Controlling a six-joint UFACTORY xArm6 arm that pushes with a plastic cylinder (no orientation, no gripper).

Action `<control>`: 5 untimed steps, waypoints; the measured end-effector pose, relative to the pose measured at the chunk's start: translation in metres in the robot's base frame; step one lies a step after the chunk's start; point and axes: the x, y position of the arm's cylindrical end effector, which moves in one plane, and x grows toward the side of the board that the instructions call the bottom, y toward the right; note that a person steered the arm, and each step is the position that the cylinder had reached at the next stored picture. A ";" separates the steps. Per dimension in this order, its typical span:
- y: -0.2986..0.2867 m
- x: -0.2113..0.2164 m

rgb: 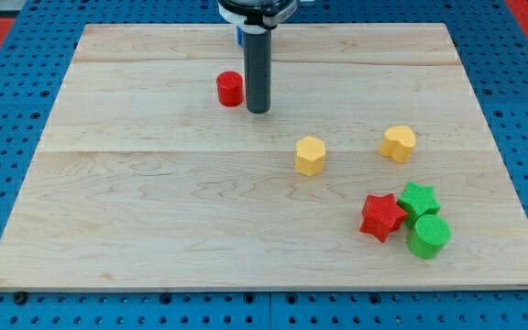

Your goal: Keep the red circle diagonally below the bottom left side of the blue cube

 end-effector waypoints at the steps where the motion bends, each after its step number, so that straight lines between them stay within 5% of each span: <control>1: 0.000 -0.012; 5: -0.076 -0.073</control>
